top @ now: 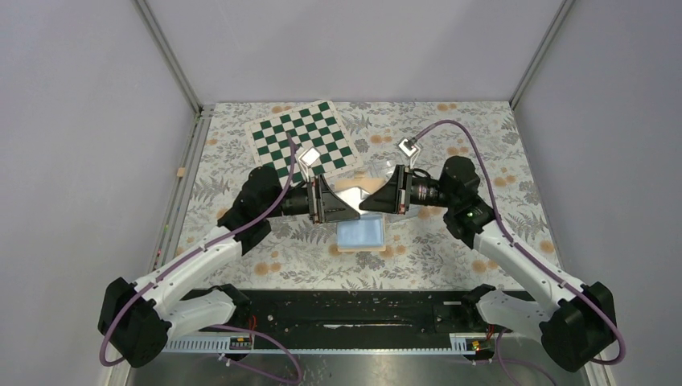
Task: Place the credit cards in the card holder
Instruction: Turn over the card slot in the card holder.
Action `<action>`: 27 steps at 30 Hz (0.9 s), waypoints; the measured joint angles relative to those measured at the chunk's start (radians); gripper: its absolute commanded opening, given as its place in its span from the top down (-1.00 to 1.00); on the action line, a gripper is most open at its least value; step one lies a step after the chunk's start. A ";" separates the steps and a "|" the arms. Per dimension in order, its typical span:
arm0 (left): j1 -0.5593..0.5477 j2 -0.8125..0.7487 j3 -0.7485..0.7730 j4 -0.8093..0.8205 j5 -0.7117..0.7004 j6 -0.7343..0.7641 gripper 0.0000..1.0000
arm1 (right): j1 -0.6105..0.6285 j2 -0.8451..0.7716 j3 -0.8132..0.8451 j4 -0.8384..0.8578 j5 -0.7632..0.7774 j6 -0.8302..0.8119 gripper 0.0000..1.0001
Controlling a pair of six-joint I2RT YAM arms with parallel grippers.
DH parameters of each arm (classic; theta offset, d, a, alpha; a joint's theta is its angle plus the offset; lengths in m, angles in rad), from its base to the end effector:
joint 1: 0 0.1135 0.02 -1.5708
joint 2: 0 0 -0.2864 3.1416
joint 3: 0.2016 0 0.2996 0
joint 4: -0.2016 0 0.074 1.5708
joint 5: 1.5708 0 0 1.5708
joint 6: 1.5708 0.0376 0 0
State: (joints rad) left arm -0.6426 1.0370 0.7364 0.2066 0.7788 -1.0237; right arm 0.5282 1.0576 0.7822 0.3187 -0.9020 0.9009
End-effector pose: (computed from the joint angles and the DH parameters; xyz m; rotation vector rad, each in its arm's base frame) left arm 0.2025 -0.1846 0.3210 0.3372 2.0014 -1.8054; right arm 0.2230 0.1643 0.3451 -0.5167 1.7844 1.7408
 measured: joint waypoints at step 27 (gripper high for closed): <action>0.044 0.047 0.017 0.035 0.023 -0.035 0.95 | 0.000 0.040 -0.089 0.187 -0.089 0.189 0.16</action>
State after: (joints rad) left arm -0.5983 1.0836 0.7532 0.2420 0.8017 -1.0588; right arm 0.5278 1.0977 0.6930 0.5056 -0.9905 1.0897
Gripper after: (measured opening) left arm 0.040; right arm 0.575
